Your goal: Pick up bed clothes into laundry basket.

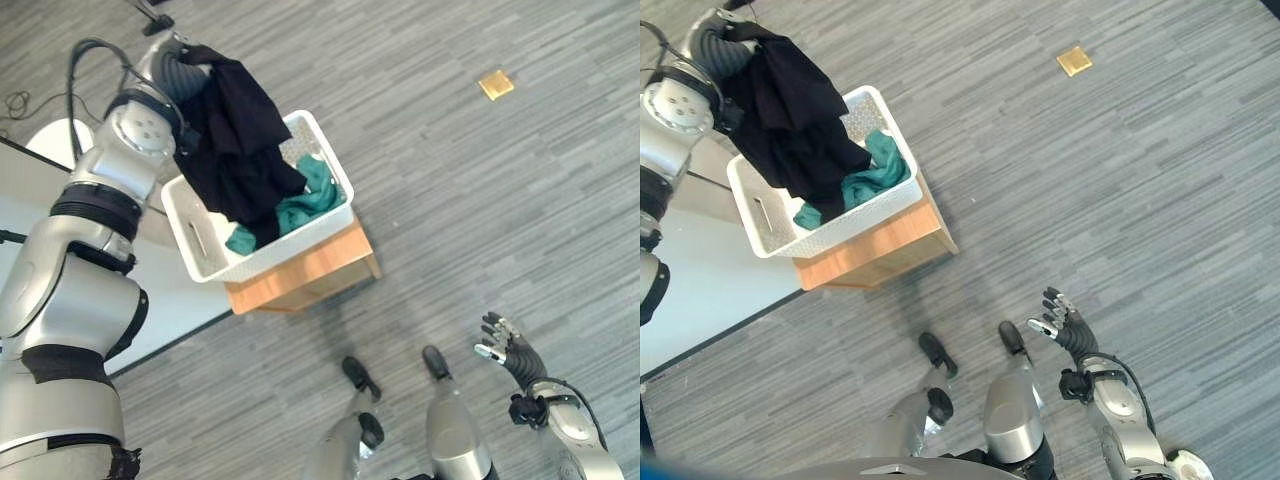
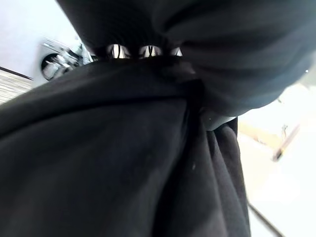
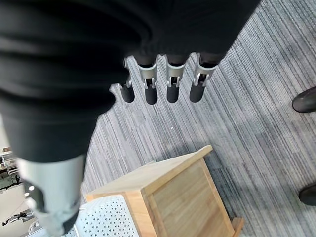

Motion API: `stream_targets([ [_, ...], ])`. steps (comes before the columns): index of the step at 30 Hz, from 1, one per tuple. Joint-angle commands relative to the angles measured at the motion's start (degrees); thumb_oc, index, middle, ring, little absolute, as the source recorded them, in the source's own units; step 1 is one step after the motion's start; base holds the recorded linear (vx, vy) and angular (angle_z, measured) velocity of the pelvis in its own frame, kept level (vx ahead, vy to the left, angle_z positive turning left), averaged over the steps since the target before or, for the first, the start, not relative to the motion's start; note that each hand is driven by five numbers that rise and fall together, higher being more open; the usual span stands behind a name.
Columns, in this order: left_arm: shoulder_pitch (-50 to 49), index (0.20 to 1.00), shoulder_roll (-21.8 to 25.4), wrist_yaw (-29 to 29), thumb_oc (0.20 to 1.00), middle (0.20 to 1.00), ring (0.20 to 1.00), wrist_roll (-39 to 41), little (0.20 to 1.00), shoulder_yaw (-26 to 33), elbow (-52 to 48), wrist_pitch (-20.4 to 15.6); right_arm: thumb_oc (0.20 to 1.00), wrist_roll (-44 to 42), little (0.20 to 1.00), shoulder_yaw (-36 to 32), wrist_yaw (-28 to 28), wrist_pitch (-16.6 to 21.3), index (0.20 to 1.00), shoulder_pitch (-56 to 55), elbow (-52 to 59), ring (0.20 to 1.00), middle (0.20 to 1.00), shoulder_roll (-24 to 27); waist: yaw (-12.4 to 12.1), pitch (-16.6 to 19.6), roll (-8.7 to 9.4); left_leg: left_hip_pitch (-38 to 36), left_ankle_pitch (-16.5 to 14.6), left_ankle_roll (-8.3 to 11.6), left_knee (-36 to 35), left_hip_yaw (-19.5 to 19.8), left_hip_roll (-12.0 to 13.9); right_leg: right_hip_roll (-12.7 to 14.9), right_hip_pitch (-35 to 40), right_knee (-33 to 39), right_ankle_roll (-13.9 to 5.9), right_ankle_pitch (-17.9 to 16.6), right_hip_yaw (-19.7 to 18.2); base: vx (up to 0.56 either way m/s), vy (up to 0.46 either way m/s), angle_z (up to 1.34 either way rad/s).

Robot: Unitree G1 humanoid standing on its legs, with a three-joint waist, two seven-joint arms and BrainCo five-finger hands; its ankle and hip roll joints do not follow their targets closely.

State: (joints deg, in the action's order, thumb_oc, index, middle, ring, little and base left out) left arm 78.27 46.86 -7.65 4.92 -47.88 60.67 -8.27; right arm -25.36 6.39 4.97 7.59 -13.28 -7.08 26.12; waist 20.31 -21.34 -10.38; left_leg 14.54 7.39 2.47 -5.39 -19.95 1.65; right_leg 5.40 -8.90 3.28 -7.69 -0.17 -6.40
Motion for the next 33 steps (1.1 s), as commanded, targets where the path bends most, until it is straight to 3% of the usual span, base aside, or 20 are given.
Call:
stream_targets([
  [1, 6.3, 0.2, 1.33, -3.7, 0.2, 0.2, 0.2, -6.08, 0.2, 3.27, 5.57, -0.16, 1.0, -2.45, 1.0, -0.77, 0.62, 3.3, 1.0, -1.97, 3.89, 1.0, 1.0, 0.5, -0.72, 0.53, 1.91, -6.71, -3.06, 3.29, 0.39, -1.08, 3.58, 0.38, -5.25, 1.18, -1.89, -5.51, 2.75, 0.0, -0.017, -0.04],
  [3, 7.34, 0.2, -0.22, -5.22, 0.2, 0.2, 0.2, -14.22, 0.2, -0.08, 7.91, 2.43, 1.0, -2.57, 1.0, -0.01, 0.11, 3.46, 1.0, -2.16, 4.58, 1.0, 1.0, 1.22, -0.25, 0.05, 2.36, -6.37, -2.98, 3.3, 0.39, -1.17, 3.64, 0.15, -5.87, 1.04, -1.8, -5.57, 2.38, 0.0, 0.0, 0.0],
  [4, 7.4, 0.2, -0.26, -5.23, 0.2, 0.2, 0.2, -14.24, 0.2, -0.14, 7.95, 2.44, 1.0, -2.57, 1.0, -0.02, 0.1, 3.45, 1.0, -2.16, 4.58, 1.0, 1.0, 1.17, -0.3, 0.06, 2.39, -6.36, -2.98, 3.3, 0.39, -1.18, 3.64, 0.15, -5.89, 1.03, -1.81, -5.57, 2.36, -0.01, -0.025, -0.04],
  [5, 7.75, 0.2, -2.12, -6.29, 0.2, 0.2, 0.2, -18.99, 0.2, -0.66, 10.16, 4.86, 1.0, -3.14, 1.0, 0.4, -0.14, 3.63, 1.0, -2.62, 6.08, 1.0, 1.0, 1.96, 0.18, -0.47, 2.98, -5.62, -2.79, 3.37, 0.39, -1.41, 3.92, -0.11, -6.82, 0.92, -1.74, -5.7, 2.24, -0.01, -0.02, -0.05],
  [14, 7.13, 0.2, -3.47, -4.39, 0.2, 0.2, 0.2, -26.81, 0.2, -2.01, 12.79, 7.06, 1.0, -1.32, 1.0, 0.73, 0.08, 3.7, 1.0, -2.87, 7.38, 1.0, 1.0, 2.67, 0.32, -0.45, 4.32, -6.05, -3.02, 3.58, 0.39, -3.26, 4.66, -1.11, -7.38, 1.04, -1.91, -5.93, 1.01, 0.01, -0.014, -0.09],
  [15, 7.12, 0.3, -3.48, -4.39, 0.3, 0.3, 0.3, -26.81, 0.3, -1.99, 12.79, 7.06, 1.0, -1.31, 1.0, 0.72, 0.08, 3.69, 1.0, -2.89, 7.39, 1.0, 1.0, 2.68, 0.31, -0.45, 4.31, -6.06, -3.03, 3.59, 0.39, -3.28, 4.67, -1.11, -7.37, 1.04, -1.91, -5.93, 0.99, 0.01, 0.006, -0.16],
  [16, 7.16, 1.0, -3.92, -3.32, 1.0, 1.0, 1.0, -26.39, 1.0, -1.42, 13.29, 7.39, 1.0, -0.76, 1.0, 0.67, 0.23, 3.56, 1.0, -2.73, 7.05, 1.0, 1.0, 2.83, 0.2, -0.23, 4.13, -6.48, -3.19, 3.53, 0.39, -3.35, 4.61, -1.14, -7.09, 1.04, -1.85, -5.8, 0.94, 0.01, 0.013, -0.14],
  [22, 7.77, 1.0, -5.89, -3.07, 1.0, 1.0, 1.0, -24.47, 1.0, -0.89, 10.29, 6.27, 1.0, 0.28, 1.0, 0.67, 0.58, 2.95, 1.0, -1.92, 6.49, 1.0, 1.0, 2.78, -0.21, 1.18, 3.21, -7.74, -3.7, 3.2, 0.39, -2.52, 4.28, -0.63, -5.57, 0.98, -1.78, -5.26, 1.7, 0.0, 0.003, -0.01],
  [26, 9.26, 1.0, -6.69, -1.9, 1.0, 1.0, 1.0, -25.64, 1.0, -3.8, 6.41, 4.77, 1.0, 1.61, 1.0, 0.32, 0.32, 2.63, 1.0, -0.95, 5.88, 1.0, 1.0, 3.16, -0.89, 2.19, 2.67, -8.53, -4.15, 2.8, 0.39, -0.7, 3.62, 0.11, -3.69, 0.96, -1.86, -4.94, 3.26, -0.02, 0.008, 0.12],
  [27, 8.22, 1.0, -5.97, -3.66, 1.0, 1.0, 1.0, -26.95, 1.0, -4.69, -2.37, 3.11, 1.0, 1.77, 1.0, 0.44, -0.3, 2.75, 1.0, 0.12, 5.41, 1.0, 1.0, 3.26, -1.66, 2.42, 2.5, -8.67, -4.38, 2.64, 0.39, -0.14, 3.4, 0.55, -3.04, 0.89, -1.96, -4.89, 3.89, -0.02, 0.014, 0.26],
  [32, 1.39, 1.0, -1.97, -3.15, 1.0, 1.0, 1.0, -24.65, 1.0, -1.51, -16.19, 0.81, 1.0, 3.21, 1.0, -0.43, -1.38, 3.31, 1.0, 0.93, 4.7, 1.0, 1.0, 3.14, -3.35, 3.12, 2.29, -9.24, -4.83, 2.34, 0.39, 0.83, 2.88, 1.21, -1.71, 1.01, -2.12, -4.61, 5.08, -0.02, 0.019, 0.18],
  [33, -6.27, 1.0, 0.92, -2.06, 1.0, 1.0, 1.0, -22.1, 1.0, 2.67, -27.04, -1.04, 1.0, 5.23, 1.0, -1.74, -1.62, 3.54, 1.0, 0.64, 4.75, 1.0, 1.0, 2.81, -5.18, 3.71, 2.51, -9.75, -5.11, 2.14, 0.39, 1.34, 2.66, 1.62, -0.96, 1.09, -2.23, -4.54, 5.71, -0.03, 0.011, 0.14],
])
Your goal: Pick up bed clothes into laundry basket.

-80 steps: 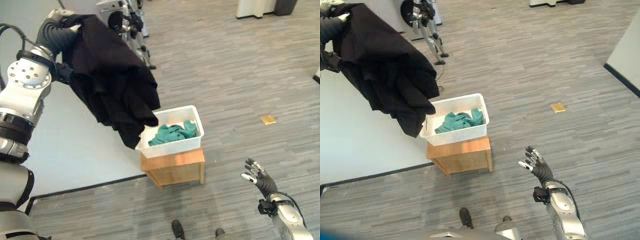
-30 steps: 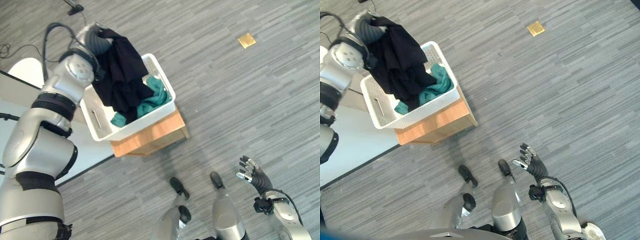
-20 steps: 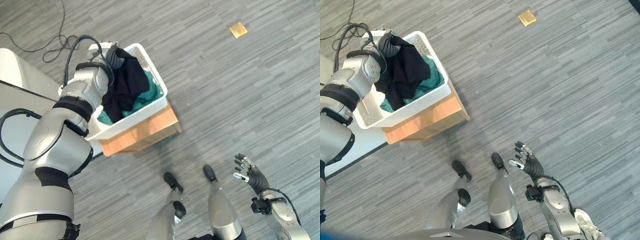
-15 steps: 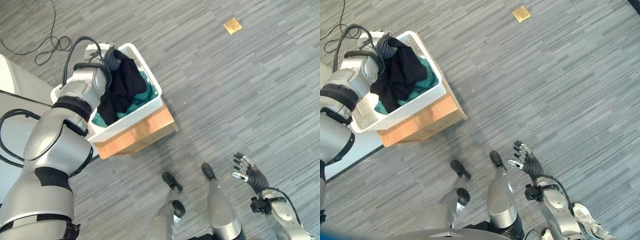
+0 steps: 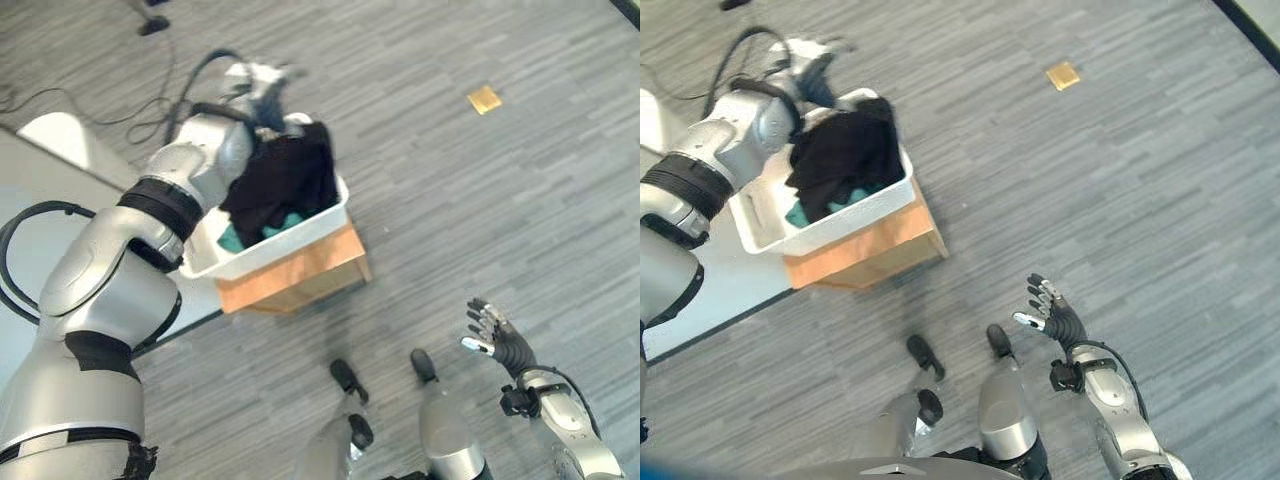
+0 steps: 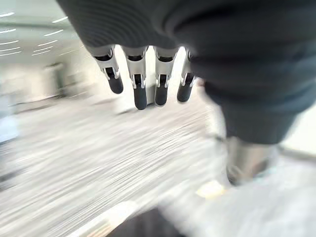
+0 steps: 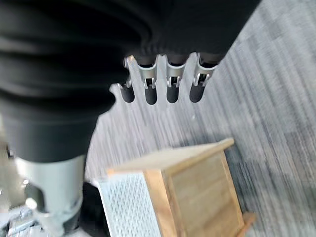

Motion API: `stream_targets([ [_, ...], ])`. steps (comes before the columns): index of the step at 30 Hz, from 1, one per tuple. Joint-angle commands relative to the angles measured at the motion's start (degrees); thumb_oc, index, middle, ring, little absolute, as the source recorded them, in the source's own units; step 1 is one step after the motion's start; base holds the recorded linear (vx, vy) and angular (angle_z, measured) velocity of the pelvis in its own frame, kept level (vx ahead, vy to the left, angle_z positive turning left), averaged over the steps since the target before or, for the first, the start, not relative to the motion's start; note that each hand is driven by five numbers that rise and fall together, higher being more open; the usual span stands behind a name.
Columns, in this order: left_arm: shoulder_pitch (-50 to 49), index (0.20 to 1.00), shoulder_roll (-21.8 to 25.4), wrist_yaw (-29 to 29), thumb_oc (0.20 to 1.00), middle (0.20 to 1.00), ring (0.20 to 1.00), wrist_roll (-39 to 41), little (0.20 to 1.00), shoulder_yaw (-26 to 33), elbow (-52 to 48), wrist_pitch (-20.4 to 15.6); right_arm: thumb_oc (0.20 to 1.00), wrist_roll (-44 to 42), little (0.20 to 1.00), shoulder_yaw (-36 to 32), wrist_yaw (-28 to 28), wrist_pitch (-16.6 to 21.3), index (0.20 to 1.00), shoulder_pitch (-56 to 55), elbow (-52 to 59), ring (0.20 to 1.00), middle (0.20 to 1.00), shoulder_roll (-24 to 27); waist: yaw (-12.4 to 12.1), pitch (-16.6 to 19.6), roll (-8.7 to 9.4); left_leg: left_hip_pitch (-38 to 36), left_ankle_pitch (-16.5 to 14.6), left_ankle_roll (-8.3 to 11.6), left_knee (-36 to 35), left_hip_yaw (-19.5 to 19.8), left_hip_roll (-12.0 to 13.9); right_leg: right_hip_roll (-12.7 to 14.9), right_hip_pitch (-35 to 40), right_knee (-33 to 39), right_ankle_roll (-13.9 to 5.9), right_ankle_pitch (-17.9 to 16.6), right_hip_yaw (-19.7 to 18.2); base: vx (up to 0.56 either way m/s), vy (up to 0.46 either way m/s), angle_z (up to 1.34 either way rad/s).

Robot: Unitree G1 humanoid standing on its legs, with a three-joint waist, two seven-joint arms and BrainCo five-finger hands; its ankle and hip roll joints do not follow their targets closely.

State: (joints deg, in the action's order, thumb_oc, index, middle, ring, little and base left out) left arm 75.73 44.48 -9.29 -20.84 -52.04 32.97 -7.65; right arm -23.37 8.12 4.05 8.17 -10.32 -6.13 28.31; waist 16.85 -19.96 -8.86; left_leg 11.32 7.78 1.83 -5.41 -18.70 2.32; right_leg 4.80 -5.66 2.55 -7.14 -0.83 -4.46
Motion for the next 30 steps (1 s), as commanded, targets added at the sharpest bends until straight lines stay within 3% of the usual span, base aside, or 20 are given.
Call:
stream_targets([
  [1, -10.93, 1.0, 4.84, 0.31, 1.0, 1.0, 1.0, 6.68, 1.0, 12.01, -5.48, -2.36, 1.0, 4.57, 1.0, -4.06, -1.35, 3.01, 1.0, -2.53, 3.62, 1.0, 1.0, 0.39, -2.59, 2.8, 1.1, -6.58, -5.38, 2.7, 0.41, 0.27, 1.93, 2.37, -3.97, 1.94, -2.69, -4.06, 3.94, -0.02, 0.021, 0.05],
  [4, -34.37, 1.0, 5.49, 2.55, 1.0, 1.0, 1.0, 14.06, 1.0, 26.39, -17.96, -4.94, 1.0, 7.41, 1.0, -6.89, -2.13, 3.59, 1.0, -3.45, 2.87, 1.0, 1.0, -1.0, -5.26, 3.75, 2.19, -7.89, -6.15, 2.36, 0.41, 0.91, 1.59, 2.83, -2.4, 1.87, -2.65, -3.59, 4.54, 0.0, 0.027, -0.03],
  [6, -51.86, 1.0, 3.29, 5.28, 1.0, 1.0, 1.0, 24.92, 1.0, 36.93, -24.53, -7.75, 1.0, 8.11, 1.0, -8.15, -2.23, 3.85, 1.0, -3.67, 3.06, 1.0, 1.0, -0.99, -6.06, 4.7, 2.77, -8.41, -6.09, 2.22, 0.41, 1.03, 1.51, 2.88, -2.02, 1.81, -2.38, -3.73, 4.47, 0.02, 0.064, 0.04],
  [7, -66.22, 1.0, -4.69, 8.61, 1.0, 1.0, 1.0, 37.95, 1.0, 43.71, -27.22, -9.62, 1.0, 8.49, 1.0, -10.85, -2.08, 4.63, 1.0, -4.74, 3.65, 1.0, 1.0, -2.05, -7.21, 5.85, 3.66, -9.78, -6.77, 1.98, 0.41, 1.5, 1.45, 3.24, -0.43, 1.62, -2.17, -3.08, 4.9, 0.09, 0.087, 0.1],
  [8, -72.38, 1.0, -9.59, 9.82, 1.0, 1.0, 1.0, 44.2, 1.0, 47.01, -27.07, -9.66, 1.0, 8.07, 1.0, -12.13, -2.21, 5.17, 1.0, -5.4, 3.37, 1.0, 1.0, -2.5, -7.7, 6.76, 4.21, -10.21, -6.99, 1.77, 0.41, 2.2, 1.3, 3.43, 0.39, 1.55, -2.02, -2.71, 5.22, 0.07, 0.054, 0.15],
  [9, -72.72, 1.0, -9.63, 9.93, 1.0, 1.0, 1.0, 44.28, 1.0, 47.29, -27.27, -9.59, 1.0, 8.04, 1.0, -11.97, -2.21, 5.18, 1.0, -5.43, 3.39, 1.0, 1.0, -2.37, -7.5, 6.97, 4.16, -9.95, -6.77, 1.79, 0.41, 2.23, 1.34, 3.4, 0.17, 1.58, -1.94, -2.91, 5.24, 0.05, 0.013, 0.23],
  [11, -79.72, 1.0, -18.21, 10.01, 1.0, 1.0, 1.0, 51.24, 1.0, 51.47, -25.29, -8.99, 1.0, 7.66, 1.0, -13.16, -2.35, 5.71, 1.0, -5.98, 1.83, 1.0, 1.0, -3.74, -8.29, 8.46, 5.08, -10.64, -7.02, 1.44, 0.41, 3.38, 1.02, 3.67, 1.45, 1.38, -1.74, -2.43, 5.96, 0.06, 0.007, 0.31],
  [14, -84.53, 1.0, -28.67, 7.99, 1.0, 1.0, 1.0, 61.68, 1.0, 54.95, -25.16, -9.87, 1.0, 6.07, 1.0, -12.79, -3.9, 5.76, 1.0, -3.74, 0.21, 1.0, 1.0, -5.17, -9.91, 10.46, 6.75, -11.23, -7.1, 1.02, 0.41, 6.13, 0.65, 3.94, 3.33, 0.79, -1.47, -1.32, 7.76, 0.03, 0.014, 0.63],
  [20, -81.48, 1.0, -28.4, 5.13, 1.0, 1.0, 1.0, 55.15, 1.0, 51.14, -26.53, -9.8, 1.0, 4.12, 1.0, -9.0, -4.98, 5.89, 1.0, 1.02, 3.19, 1.0, 1.0, -6.08, -12.54, 12.59, 9.67, -13.15, -7.94, -0.45, 0.41, 10.77, -0.86, 4.96, 5.88, -3.61, -1.39, 1.41, 10.71, 0.0, 0.042, 0.52],
  [27, -81.47, 1.0, -27.38, 3.74, 1.0, 1.0, 1.0, 51.01, 1.0, 51.11, -27.66, -9.87, 1.0, 3.52, 1.0, -6.13, -4.66, 5.62, 1.0, 1.26, 2.74, 1.0, 1.0, -7.73, -14.05, 13.68, 11.49, -14.83, -9.13, -0.88, 1.38, 10.31, -1.32, 5.32, 7.89, -4.13, -1.68, 2.01, 12.71, 0.0, 0.031, 0.1],
  [30, -80.35, 1.0, -27.08, 3.28, 1.0, 1.0, 1.0, 50.72, 1.0, 52.06, -26.32, -10.04, 1.0, 2.9, 1.0, -4.62, -3.29, 5.43, 1.0, 1.23, 2.87, 1.0, 1.0, -8.0, -15.17, 12.9, 12.27, -14.59, -10.3, -1.28, 4.04, 10.93, -1.14, 5.54, 6.77, -10.23, -1.77, 3.43, 12.7, -0.05, -0.002, 0.0],
])
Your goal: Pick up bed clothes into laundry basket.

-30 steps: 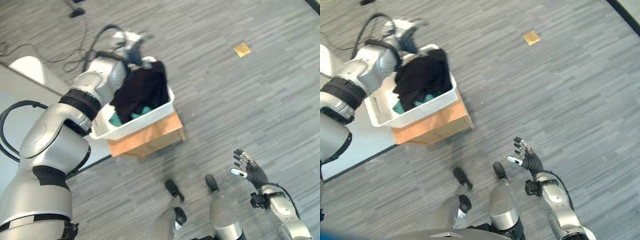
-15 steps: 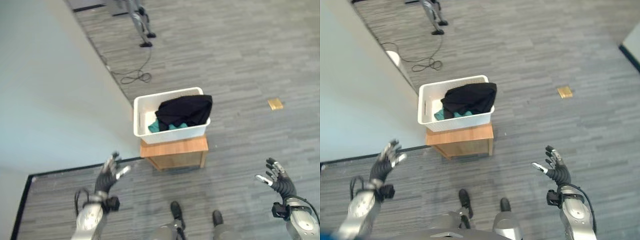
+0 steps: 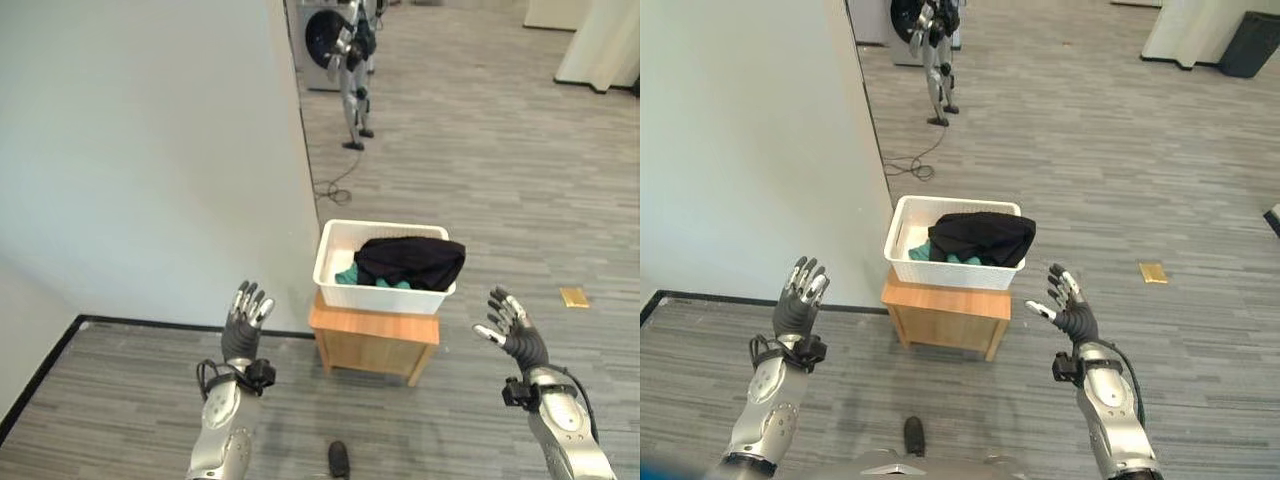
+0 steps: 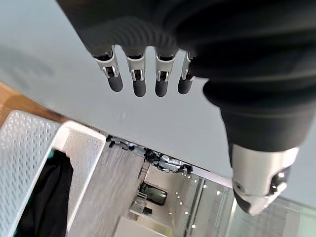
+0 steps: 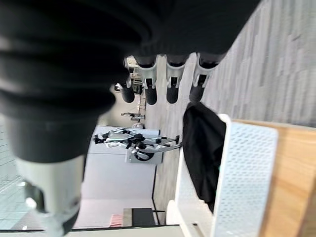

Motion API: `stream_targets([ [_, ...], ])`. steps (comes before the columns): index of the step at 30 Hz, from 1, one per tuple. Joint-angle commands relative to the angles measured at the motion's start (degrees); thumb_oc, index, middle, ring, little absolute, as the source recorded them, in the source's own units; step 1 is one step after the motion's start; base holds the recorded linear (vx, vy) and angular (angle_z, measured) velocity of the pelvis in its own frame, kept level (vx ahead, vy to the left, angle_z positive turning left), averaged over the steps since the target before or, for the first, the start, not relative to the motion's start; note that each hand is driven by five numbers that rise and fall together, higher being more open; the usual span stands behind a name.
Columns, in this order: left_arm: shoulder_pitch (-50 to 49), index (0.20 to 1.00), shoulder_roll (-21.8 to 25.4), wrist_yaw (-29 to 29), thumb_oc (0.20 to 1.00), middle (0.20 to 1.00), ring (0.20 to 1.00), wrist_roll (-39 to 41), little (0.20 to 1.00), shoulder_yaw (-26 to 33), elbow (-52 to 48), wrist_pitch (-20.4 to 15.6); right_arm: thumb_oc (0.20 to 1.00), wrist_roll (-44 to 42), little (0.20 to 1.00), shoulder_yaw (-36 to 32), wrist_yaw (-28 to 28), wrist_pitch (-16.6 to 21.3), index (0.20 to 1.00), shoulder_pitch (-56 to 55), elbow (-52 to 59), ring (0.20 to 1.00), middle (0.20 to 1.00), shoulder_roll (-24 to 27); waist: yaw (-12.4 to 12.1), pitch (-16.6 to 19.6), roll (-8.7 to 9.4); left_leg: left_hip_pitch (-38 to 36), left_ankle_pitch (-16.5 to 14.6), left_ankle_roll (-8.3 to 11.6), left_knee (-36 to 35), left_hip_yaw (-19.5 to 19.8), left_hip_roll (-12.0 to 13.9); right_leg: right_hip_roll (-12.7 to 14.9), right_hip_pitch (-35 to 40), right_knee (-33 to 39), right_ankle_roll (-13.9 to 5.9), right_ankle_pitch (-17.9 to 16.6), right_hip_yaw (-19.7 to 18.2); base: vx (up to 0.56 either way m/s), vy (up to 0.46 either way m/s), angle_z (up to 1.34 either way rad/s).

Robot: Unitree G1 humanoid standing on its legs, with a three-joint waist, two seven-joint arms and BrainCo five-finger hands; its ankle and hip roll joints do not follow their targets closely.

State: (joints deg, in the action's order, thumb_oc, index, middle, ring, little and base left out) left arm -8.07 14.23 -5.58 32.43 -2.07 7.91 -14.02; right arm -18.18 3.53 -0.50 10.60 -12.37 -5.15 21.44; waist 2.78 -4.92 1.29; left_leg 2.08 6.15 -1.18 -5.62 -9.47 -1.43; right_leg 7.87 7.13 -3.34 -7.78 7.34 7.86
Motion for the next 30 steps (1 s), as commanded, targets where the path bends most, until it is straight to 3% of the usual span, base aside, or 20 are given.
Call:
stream_targets([
  [1, 5.19, 1.0, 3.6, -1.08, 1.0, 1.0, 1.0, -2.55, 1.0, 2.0, 0.03, -4.02, 1.0, -1.43, 1.0, 1.32, 2.13, 3.18, 1.0, 3.68, 2.12, 1.0, 1.0, -0.22, -1.37, -3.65, 2.44, -4.95, -9.18, 1.31, 6.53, 4.11, 2.74, 2.41, -8.7, -12.62, -1.54, -5.87, -1.51, -0.07, -0.095, 0.07],
  [3, 6.58, 1.0, 4.02, -1.19, 1.0, 1.0, 1.0, -2.29, 1.0, 1.38, 0.04, -4.17, 1.0, -0.32, 1.0, 2.06, 2.51, 3.3, 1.0, 4.05, 2.95, 1.0, 1.0, 0.55, -1.33, -4.55, 2.72, -4.17, -9.09, 1.24, 7.64, 6.13, 3.01, 2.08, -10.33, -15.93, -1.81, -7.87, -3.25, -0.07, -0.152, 0.45],
  [4, 7.95, 1.0, 5.13, -0.38, 1.0, 1.0, 1.0, -1.38, 1.0, 0.19, -0.92, -4.6, 1.0, 1.11, 1.0, 2.08, 3.04, 4.0, 1.0, 3.52, 4.7, 1.0, 1.0, 2.08, -0.64, -6.4, 2.72, -2.19, -8.92, 1.54, 9.89, 11.87, 3.61, -0.66, -13.72, -23.77, -2.28, -9.8, -10.11, -0.05, -0.147, 1.17],
  [10, 7.99, 1.0, 5.12, -0.38, 1.0, 1.0, 1.0, -1.38, 1.0, 0.2, -0.92, -4.6, 1.0, 1.11, 1.0, 2.07, 3.05, 4.02, 1.0, 3.55, 4.68, 1.0, 1.0, 2.09, -0.52, -6.11, 2.62, -1.72, -8.74, 1.56, 9.94, 12.0, 3.68, -0.72, -14.06, -23.62, -2.26, -10.07, -9.99, -0.01, -0.064, 1.15],
  [11, 10.73, 1.0, 7.66, -0.14, 1.0, 1.0, 1.0, -7.83, 1.0, -2.7, -0.25, -4.59, 1.0, 1.53, 1.0, 1.73, 2.52, 4.47, 1.0, 3.77, 4.45, 1.0, 1.0, 3.17, -0.14, -5.34, 2.8, 1.8, -8.02, 2.8, 12.09, 20.15, 2.34, -4.25, -10.58, -18.98, -0.53, -4.94, -20.07, -0.21, -0.517, -0.08],
  [12, 14.71, 1.0, 14.21, -2.9, 1.0, 1.0, 1.0, -24.41, 1.0, -6.38, -0.84, -5.18, 1.0, -0.02, 1.0, 2.9, 3.53, 5.24, 1.0, 5.38, 4.76, 1.0, 1.0, 5.19, -0.95, -5.15, 2.85, 8.65, -4.05, 4.84, 13.93, 34.46, -1.8, -10.25, -6.34, -17.42, 2.32, 4.59, -33.31, -0.32, -0.643, 2.03],
  [13, 14.88, 1.0, 15.32, -3.33, 1.0, 1.0, 1.0, -26.86, 1.0, -6.72, -1.43, -5.37, 1.0, 0.78, 1.0, 3.27, 3.76, 5.37, 1.0, 6.19, 5.19, 1.0, 1.0, 6.69, -2.23, -5.55, 2.76, 10.64, -2.2, 5.57, 13.73, 36.97, -2.3, -11.73, -5.59, -15.57, 3.57, 6.99, -34.03, -0.45, -0.525, 3.75],
  [14, 14.69, 1.0, 15.11, -2.62, 1.0, 1.0, 1.0, -26.32, 1.0, -7.06, -1.47, -5.58, 1.0, 0.73, 1.0, 3.38, 3.57, 5.79, 1.0, 6.94, 5.07, 1.0, 1.0, 7.41, -2.75, -5.69, 2.62, 12.36, -0.42, 6.46, 12.97, 38.18, -2.32, -12.25, -4.19, -11.89, 4.15, 6.9, -32.76, -0.56, -0.495, 5.34],
  [15, 14.01, 1.0, 14.37, -2.9, 1.0, 1.0, 1.0, -25.51, 1.0, -7.02, -0.72, -5.93, 1.0, -0.88, 1.0, 2.53, 2.59, 6.41, 1.0, 8.25, 5.0, 1.0, 1.0, 8.34, -5.39, -7.24, 2.16, 15.95, 4.21, 7.85, 10.91, 39.73, -2.31, -11.74, -2.48, -6.24, 6.14, 6.58, -28.53, -0.46, -0.363, 3.83],
  [17, 13.45, 1.0, 13.74, -2.98, 1.0, 1.0, 1.0, -25.55, 1.0, -6.76, -0.6, -5.93, 1.0, -0.97, 1.0, 2.36, 2.19, 6.71, 1.0, 8.6, 4.63, 1.0, 1.0, 8.77, -5.85, -7.97, 1.17, 17.45, 5.53, 8.13, 8.86, 39.99, -2.47, -12.28, -2.59, -4.38, 6.51, 5.77, -26.24, -0.4, -0.314, 2.68],
  [18, 9.6, 1.0, 11.06, -2.37, 1.0, 1.0, 1.0, -22.25, 1.0, -4.39, -0.09, -6.0, 1.0, 1.28, 1.0, 1.21, 1.88, 6.74, 1.0, 8.25, 4.49, 1.0, 1.0, 10.06, -6.95, -9.64, 0.35, 18.62, 3.47, 6.53, 7.86, 31.74, -1.55, -12.07, -3.64, -4.71, 6.96, 5.56, -19.62, -0.35, -0.279, 3.24],
  [19, 9.57, 1.0, 11.04, -2.35, 1.0, 1.0, 1.0, -22.24, 1.0, -4.37, -0.11, -5.98, 1.0, 1.28, 1.0, 1.23, 1.88, 6.74, 1.0, 8.25, 4.49, 1.0, 1.0, 10.09, -6.89, -9.59, 0.29, 18.7, 3.47, 6.54, 7.9, 31.8, -1.54, -12.1, -3.69, -4.7, 6.96, 5.54, -19.57, -0.39, -0.2, 3.16],
  [22, 5.04, 1.0, 6.75, 0.57, 1.0, 1.0, 1.0, -12.68, 1.0, -2.86, 1.84, -4.32, 1.0, 3.28, 1.0, -1.56, -0.09, 6.12, 1.0, 5.97, 4.81, 1.0, 1.0, 9.72, -6.79, -11.31, 1.0, 18.34, 0.81, 4.54, 17.1, 14.52, 2.83, -8.94, -5.95, -4.03, 6.54, 3.22, -9.06, -0.4, -0.086, 1.43],
  [23, 3.34, 1.0, 5.94, 1.95, 1.0, 1.0, 1.0, -9.44, 1.0, -2.13, 1.88, -4.11, 1.0, 1.93, 1.0, -2.58, 0.29, 6.17, 1.0, 4.31, 5.28, 1.0, 1.0, 8.87, -6.08, -10.98, 1.71, 17.22, -1.88, 4.17, 22.27, 11.95, 4.91, -6.71, -6.79, -3.6, 6.48, 2.03, -4.79, -0.55, -0.03, 3.61],
  [24, 2.42, 1.0, 5.43, 3.33, 1.0, 1.0, 1.0, -6.55, 1.0, -1.6, 0.91, -3.57, 1.0, 0.4, 1.0, -3.16, 0.45, 6.1, 1.0, 2.97, 4.47, 1.0, 1.0, 7.44, -4.89, -10.48, 2.58, 14.99, -3.78, 4.36, 29.08, 9.31, 9.31, -3.14, -7.17, -2.79, 6.85, 0.89, 0.75, -0.45, 0.004, 3.23],
  [25, 2.67, 1.0, 5.4, 3.39, 1.0, 1.0, 1.0, -5.97, 1.0, -1.54, 0.7, -3.65, 1.0, 0.35, 1.0, -2.74, 0.11, 6.09, 1.0, 2.81, 3.59, 1.0, 1.0, 6.92, -3.94, -9.9, 2.53, 12.33, -3.86, 4.72, 29.73, 6.58, 12.49, -2.2, -7.67, -3.16, 7.12, 0.34, 3.7, -0.3, 0.022, 2.52],
  [26, 2.67, 1.0, 5.41, 3.39, 1.0, 1.0, 1.0, -5.96, 1.0, -1.5, 0.69, -3.64, 1.0, 0.36, 1.0, -2.69, 0.1, 6.14, 1.0, 2.87, 3.53, 1.0, 1.0, 6.92, -3.78, -9.9, 2.56, 12.33, -3.6, 4.7, 29.5, 6.67, 12.41, -2.17, -7.65, -3.07, 7.14, 0.2, 3.85, -0.15, 0.093, 1.82],
  [27, 3.39, 1.0, 5.36, 3.71, 1.0, 1.0, 1.0, -4.69, 1.0, -1.24, -0.42, -3.1, 1.0, -0.43, 1.0, -2.4, -0.02, 5.7, 1.0, 1.93, 3.4, 1.0, 1.0, 5.61, -2.1, -8.65, 1.85, 6.01, -3.57, 6.25, 28.49, 1.37, 18.2, -0.34, -7.91, -3.69, 7.24, 1.15, 9.4, -0.09, 0.133, 2.76],
  [29, 3.82, 1.0, 5.13, 3.4, 1.0, 1.0, 1.0, -4.11, 1.0, -1.28, -0.63, -3.28, 1.0, -1.18, 1.0, -2.18, 0.24, 5.62, 1.0, 1.68, 3.12, 1.0, 1.0, 5.12, -1.12, -8.29, 1.41, 3.13, -3.53, 7.09, 27.07, -0.7, 19.57, 0.52, -7.6, -4.28, 7.13, 1.42, 12.03, -0.02, 0.116, 2.33],
  [30, 4.78, 1.0, 4.78, 3.08, 1.0, 1.0, 1.0, -3.21, 1.0, -1.35, -1.25, -3.56, 1.0, -2.01, 1.0, -2.31, 0.64, 5.71, 1.0, 1.04, 3.46, 1.0, 1.0, 4.52, -0.2, -7.45, 0.64, 0.8, -4.73, 8.52, 26.47, -4.09, 21.39, 1.58, -6.97, -5.4, 6.63, 2.47, 15.13, 0.01, 0.105, 1.78],
])
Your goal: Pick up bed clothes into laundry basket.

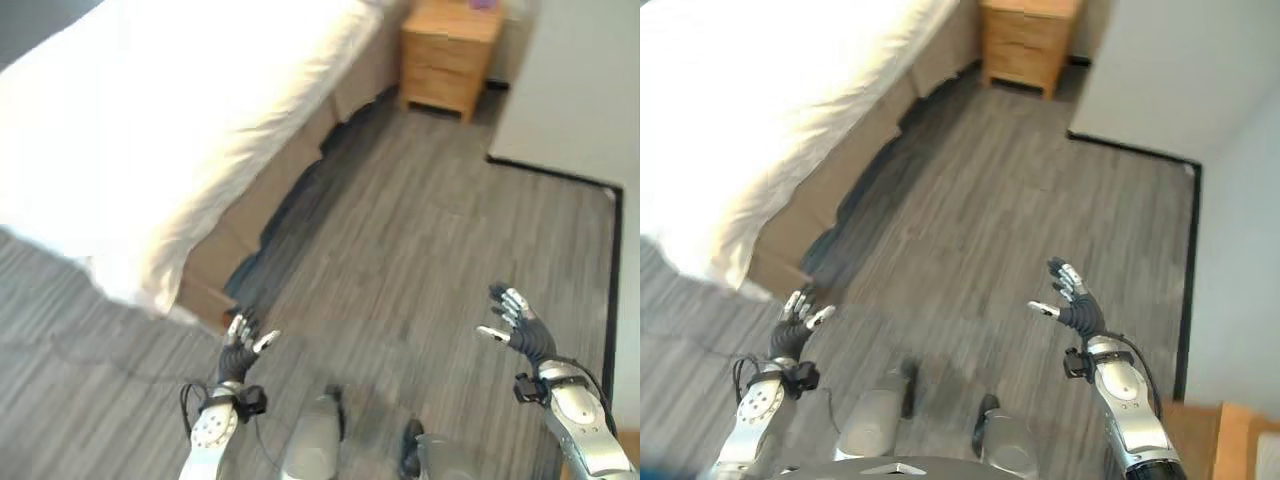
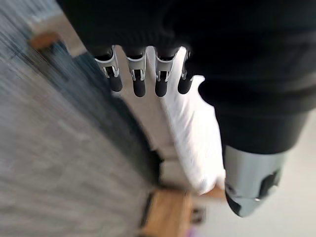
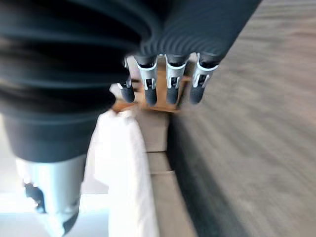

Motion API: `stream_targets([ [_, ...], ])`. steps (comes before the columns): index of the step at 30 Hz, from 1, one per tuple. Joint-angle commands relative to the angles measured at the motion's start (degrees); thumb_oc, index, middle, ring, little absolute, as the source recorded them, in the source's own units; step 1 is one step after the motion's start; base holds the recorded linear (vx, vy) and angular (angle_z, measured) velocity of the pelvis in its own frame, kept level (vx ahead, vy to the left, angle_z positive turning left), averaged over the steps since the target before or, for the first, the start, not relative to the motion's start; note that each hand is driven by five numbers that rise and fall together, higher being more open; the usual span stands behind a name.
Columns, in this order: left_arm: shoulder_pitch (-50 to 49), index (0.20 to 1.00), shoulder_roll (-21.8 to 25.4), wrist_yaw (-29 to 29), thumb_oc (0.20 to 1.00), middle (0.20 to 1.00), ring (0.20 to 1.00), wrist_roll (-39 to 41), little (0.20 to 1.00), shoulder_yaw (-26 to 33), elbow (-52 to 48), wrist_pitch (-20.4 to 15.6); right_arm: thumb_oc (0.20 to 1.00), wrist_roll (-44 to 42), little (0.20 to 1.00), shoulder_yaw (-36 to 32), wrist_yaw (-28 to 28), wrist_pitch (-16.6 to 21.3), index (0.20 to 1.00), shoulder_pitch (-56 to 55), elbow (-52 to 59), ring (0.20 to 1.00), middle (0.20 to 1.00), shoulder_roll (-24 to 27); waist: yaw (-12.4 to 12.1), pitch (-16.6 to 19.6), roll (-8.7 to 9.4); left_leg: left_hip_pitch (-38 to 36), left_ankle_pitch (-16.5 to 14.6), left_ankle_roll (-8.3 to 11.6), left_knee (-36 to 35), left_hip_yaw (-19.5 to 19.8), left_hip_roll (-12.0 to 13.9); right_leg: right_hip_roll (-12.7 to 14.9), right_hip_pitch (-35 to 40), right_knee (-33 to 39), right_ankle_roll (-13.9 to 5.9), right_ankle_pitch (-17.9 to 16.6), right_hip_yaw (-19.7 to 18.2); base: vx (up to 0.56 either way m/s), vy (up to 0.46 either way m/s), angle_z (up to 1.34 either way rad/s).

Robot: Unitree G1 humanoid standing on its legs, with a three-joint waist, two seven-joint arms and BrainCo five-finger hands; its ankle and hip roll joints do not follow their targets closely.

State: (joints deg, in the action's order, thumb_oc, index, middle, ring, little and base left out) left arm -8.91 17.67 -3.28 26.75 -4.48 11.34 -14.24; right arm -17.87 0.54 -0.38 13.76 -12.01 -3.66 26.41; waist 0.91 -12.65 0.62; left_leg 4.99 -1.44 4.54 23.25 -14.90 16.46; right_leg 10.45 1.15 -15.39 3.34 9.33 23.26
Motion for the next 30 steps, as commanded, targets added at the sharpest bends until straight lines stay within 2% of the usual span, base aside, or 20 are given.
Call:
stream_targets([
  [1, 6.5, 1.0, 0.69, 1.23, 1.0, 1.0, 1.0, 4.26, 1.0, -0.01, -4.63, -2.8, 1.0, -2.31, 1.0, 0.41, 0.32, 2.51, 1.0, 0.15, 2.07, 1.0, 1.0, -0.67, 2.54, 0.87, 0.99, -2.63, 2.59, 3.31, -2.76, -2.61, 4.31, 0.29, -0.69, 6.36, -4.79, 0.16, 2.54, -0.03, 0.183, 1.55],
  [2, 7.68, 1.0, 0.1, 1.61, 1.0, 1.0, 1.0, 6.38, 1.0, -1.28, -4.52, -2.54, 1.0, -1.79, 1.0, -0.1, -0.13, 2.43, 1.0, -0.68, 2.15, 1.0, 1.0, -0.72, 3.59, 1.59, 0.42, -2.55, 2.04, 3.62, -3.71, -9.02, 4.98, 1.74, -0.13, 5.76, -4.92, 0.11, 6.05, -0.07, 0.224, 1.32],
  [4, 8.36, 1.0, -0.02, 3.28, 1.0, 1.0, 1.0, 8.13, 1.0, -3.05, -5.96, -1.88, 1.0, -0.63, 1.0, -0.65, -0.55, 2.02, 1.0, -1.55, 2.34, 1.0, 1.0, -1.13, 3.98, 2.42, -0.99, -3.36, -0.55, 2.25, -11.8, -10.96, 0.56, 4.85, -0.16, 2.99, -6.57, -1.39, 9.67, -0.03, 0.341, 2.69],
  [5, 8.42, 1.0, 0.33, 3.25, 1.0, 1.0, 1.0, 7.87, 1.0, -3.25, -6.88, -1.77, 1.0, 0.87, 1.0, -0.6, -1.2, 1.74, 1.0, -0.97, 1.98, 1.0, 1.0, -1.28, 3.45, 2.61, -1.74, -3.49, -0.68, 1.63, -14.76, -8.89, -1.66, 6.22, -0.63, 1.58, -7.43, -2.42, 10.74, 0.05, 0.514, 2.28],
  [6, 8.41, 1.0, 1.29, 2.42, 1.0, 1.0, 1.0, 6.4, 1.0, -2.45, -7.32, -1.61, 1.0, 1.88, 1.0, -1.11, -2.09, 1.49, 1.0, -0.32, 1.67, 1.0, 1.0, -2.05, 2.11, 2.93, -2.34, -3.97, -1.4, -0.06, -17.55, -5.52, -4.95, 9.19, -0.71, -2.17, -8.75, -4.39, 11.18, 0.1, 0.486, 0.86],
  [7, 7.82, 1.0, 1.68, 2.06, 1.0, 1.0, 1.0, 5.61, 1.0, -1.81, -7.45, -1.53, 1.0, 1.82, 1.0, -0.95, -2.1, 1.39, 1.0, -0.19, 1.93, 1.0, 1.0, -2.83, 1.8, 2.83, -2.08, -4.79, -2.0, -1.5, -18.56, -3.69, -7.2, 11.64, -0.5, -4.95, -9.79, -6.4, 10.78, 0.12, 0.38, 0.7],
  [8, 7.72, 1.0, 1.74, 2.0, 1.0, 1.0, 1.0, 5.55, 1.0, -1.8, -7.58, -1.47, 1.0, 1.84, 1.0, -0.92, -2.09, 1.37, 1.0, -0.21, 1.94, 1.0, 1.0, -2.9, 2.01, 2.73, -1.82, -4.99, -2.09, -1.81, -18.72, -3.54, -7.7, 12.22, -0.42, -5.33, -10.21, -6.53, 10.79, 0.1, 0.244, 0.99],
  [10, 6.17, 1.0, 2.42, 1.01, 1.0, 1.0, 1.0, 4.62, 1.0, 0.09, -7.07, -1.84, 1.0, 1.39, 1.0, -0.53, -1.66, 1.51, 1.0, -0.25, 2.84, 1.0, 1.0, -4.12, 1.81, 2.02, -1.25, -6.18, -3.25, -3.91, -19.38, -0.96, -10.83, 15.74, -0.86, -9.54, -12.01, -10.87, 7.48, 0.07, 0.239, 1.13],
  [11, 5.74, 1.0, 2.7, 0.0, 1.0, 1.0, 1.0, 3.63, 1.0, 0.82, -6.31, -1.95, 1.0, 0.83, 1.0, -0.11, -1.45, 1.43, 1.0, -0.23, 2.79, 1.0, 1.0, -4.62, 2.13, 1.63, -0.87, -6.06, -3.64, -4.57, -19.1, 0.43, -11.9, 15.72, -2.23, -10.72, -12.74, -12.36, 2.91, -0.06, 0.176, 0.71],
  [12, 5.64, 1.0, 2.95, -1.55, 1.0, 1.0, 1.0, 2.08, 1.0, 1.35, -4.83, -1.88, 1.0, 0.14, 1.0, 0.53, -1.18, 1.29, 1.0, 0.26, 2.44, 1.0, 1.0, -5.17, 3.09, 1.32, -0.78, -5.28, -2.34, -5.0, -19.22, 1.74, -12.19, 12.97, -4.14, -9.55, -11.85, -13.15, -3.15, -0.1, 0.059, 0.7],
  [13, 5.92, 1.0, 3.12, -3.06, 1.0, 1.0, 1.0, 0.61, 1.0, 2.0, -3.8, -1.93, 1.0, -0.49, 1.0, 1.33, -1.07, 1.2, 1.0, 1.09, 1.89, 1.0, 1.0, -5.1, 3.53, 1.75, -1.26, -4.57, -1.96, -4.75, -19.33, 3.51, -11.78, 8.1, -5.7, -6.35, -11.34, -10.34, -10.01, 0.03, 0.037, 1.0],
  [14, 5.16, 1.0, 2.79, -3.45, 1.0, 1.0, 1.0, 0.57, 1.0, 3.41, -4.6, -2.31, 1.0, -3.83, 1.0, 2.17, -0.28, 0.92, 1.0, 1.67, 1.36, 1.0, 1.0, -5.28, 4.3, 2.22, -1.79, -5.12, -1.75, -4.47, -20.35, 7.56, -12.65, 0.36, -6.59, 0.11, -11.14, -5.15, -20.28, 0.16, 0.008, 1.33],
  [15, 4.5, 1.0, 2.97, -3.27, 1.0, 1.0, 1.0, 0.11, 1.0, 4.09, -4.74, -2.4, 1.0, -5.08, 1.0, 2.14, 0.34, 0.88, 1.0, 1.31, 1.45, 1.0, 1.0, -5.24, 4.27, 2.44, -1.65, -5.27, -1.84, -4.42, -20.55, 8.99, -13.31, -1.25, -6.35, 3.51, -10.83, -5.44, -22.57, 0.16, 0.012, 1.18],
  [16, 4.48, 1.0, 2.97, -3.28, 1.0, 1.0, 1.0, 0.11, 1.0, 4.12, -4.77, -2.38, 1.0, -5.1, 1.0, 2.15, 0.35, 0.88, 1.0, 1.33, 1.45, 1.0, 1.0, -5.24, 4.27, 2.54, -1.7, -5.11, -1.65, -4.39, -20.62, 8.99, -13.25, -1.32, -6.4, 3.81, -10.79, -5.76, -22.55, 0.05, -0.061, 1.22],
  [17, 3.59, 1.0, 3.43, -3.43, 1.0, 1.0, 1.0, -2.4, 1.0, 4.47, -5.3, -2.4, 1.0, -3.61, 1.0, 1.72, 0.69, 0.65, 1.0, 0.05, 1.75, 1.0, 1.0, -4.82, 2.83, 2.69, -0.78, -4.17, -2.2, -4.41, -18.91, 12.29, -14.22, -1.91, -4.19, 7.25, -10.35, -5.01, -22.27, -0.01, -0.052, 0.93],
  [18, 3.52, 1.0, 3.44, -3.44, 1.0, 1.0, 1.0, -2.41, 1.0, 4.5, -5.4, -2.33, 1.0, -3.6, 1.0, 1.73, 0.69, 0.62, 1.0, 0.02, 1.8, 1.0, 1.0, -4.84, 2.94, 2.93, -0.78, -3.84, -1.96, -4.4, -18.95, 12.4, -14.23, -1.9, -4.38, 7.48, -10.33, -5.29, -22.16, 0.02, -0.098, 0.88],
  [21, 3.41, 1.0, 1.34, -4.47, 1.0, 1.0, 1.0, -1.09, 1.0, 4.44, -4.59, -2.46, 1.0, -3.36, 1.0, 3.07, 1.51, -0.08, 1.0, 1.47, 1.2, 1.0, 1.0, -3.63, 1.09, 4.27, 0.44, -4.4, -1.4, -3.61, -20.06, 12.67, -13.53, -2.28, -1.62, 11.51, -9.99, -6.79, -20.45, 0.04, -0.142, 0.9],
  [24, 2.43, 1.0, -0.63, -1.76, 1.0, 1.0, 1.0, 1.3, 1.0, 1.75, -5.38, -1.77, 1.0, -1.04, 1.0, 0.87, 0.51, 0.48, 1.0, 1.55, 0.86, 1.0, 1.0, -2.88, -0.61, 5.96, 1.35, -4.48, -0.39, -2.82, -20.89, 14.01, -12.85, -2.81, 0.95, 14.52, -9.62, -6.8, -18.41, 0.03, -0.132, 0.0],
  [27, 2.16, 1.0, -1.64, -1.18, 1.0, 1.0, 1.0, 4.97, 1.0, -0.07, -6.03, -1.25, 1.0, -0.41, 1.0, 2.06, -0.44, 0.7, 1.0, 2.31, 0.3, 1.0, 1.0, -4.0, -1.19, 7.08, 1.77, -4.66, 0.4, -2.2, -21.77, 14.92, -12.42, -3.37, 2.23, 15.87, -9.25, -6.97, -16.46, -0.01, -0.109, 0.28],
  [30, 1.18, 1.0, -1.33, -0.9, 1.0, 1.0, 1.0, 3.54, 1.0, 0.2, -5.57, -1.11, 1.0, 0.1, 1.0, 3.11, 0.25, 0.55, 1.0, 1.39, -0.21, 1.0, 1.0, -4.31, -1.39, 7.5, 2.02, -5.21, 0.51, -2.04, -22.15, 14.84, -12.28, -3.68, 2.91, 16.1, -9.13, -6.92, -15.96, 0.0, -0.031, 0.01],
])
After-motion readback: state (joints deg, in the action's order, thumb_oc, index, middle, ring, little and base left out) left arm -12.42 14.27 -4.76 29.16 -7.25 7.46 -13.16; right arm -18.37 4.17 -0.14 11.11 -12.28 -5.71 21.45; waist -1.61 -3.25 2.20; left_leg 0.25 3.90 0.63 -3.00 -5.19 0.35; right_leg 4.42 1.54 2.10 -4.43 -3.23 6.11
